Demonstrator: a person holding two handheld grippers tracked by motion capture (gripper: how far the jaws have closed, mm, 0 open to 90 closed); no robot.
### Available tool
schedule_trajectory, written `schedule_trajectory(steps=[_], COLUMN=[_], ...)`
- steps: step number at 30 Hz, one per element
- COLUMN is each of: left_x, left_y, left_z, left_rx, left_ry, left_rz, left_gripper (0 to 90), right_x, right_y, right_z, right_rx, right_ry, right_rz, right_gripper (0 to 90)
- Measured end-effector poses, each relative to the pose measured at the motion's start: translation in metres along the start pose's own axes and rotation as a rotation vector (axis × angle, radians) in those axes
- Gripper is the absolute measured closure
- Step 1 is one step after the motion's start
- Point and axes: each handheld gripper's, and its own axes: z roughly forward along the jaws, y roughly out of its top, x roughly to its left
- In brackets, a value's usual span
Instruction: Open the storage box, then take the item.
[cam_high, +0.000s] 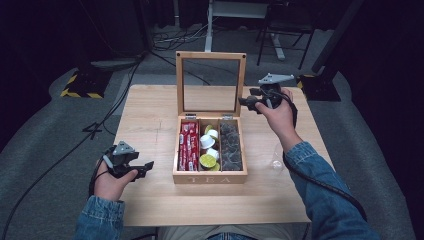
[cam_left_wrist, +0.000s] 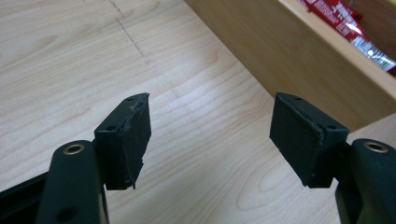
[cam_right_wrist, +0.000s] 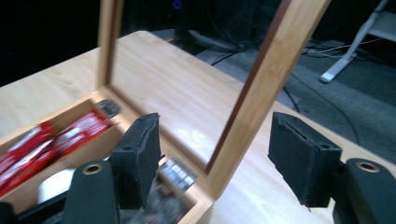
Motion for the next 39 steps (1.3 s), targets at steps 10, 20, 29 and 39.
schedule_trajectory(steps=[10,20,29,39], left_x=[-0.004,-0.006,-0.012,-0.023], left_y=[0.008,0.006,-0.004,-0.016], left_z=[0.011,0.015,0.024,0.038], left_rx=[0.023,0.047,0.112,0.150], left_ry=[-0.018,-0.027,0.001,-0.012], left_rz=[0.034,0.037,0.068,0.079], left_gripper=[29.4,29.1,28.1,31.7], right_x=[0.029,0.056,0.065,0.073], right_y=[-0.012,-0.033,-0.052,-0.067], right_z=[-0.031,-0.029,-0.008,0.017], right_rx=[0.006,0.020,0.068,0.132], right_ry=[0.080,0.156,0.187,0.188], right_rz=[-0.019,-0.026,-0.013,-0.030], right_gripper=[34.0,32.4,32.0,33.3])
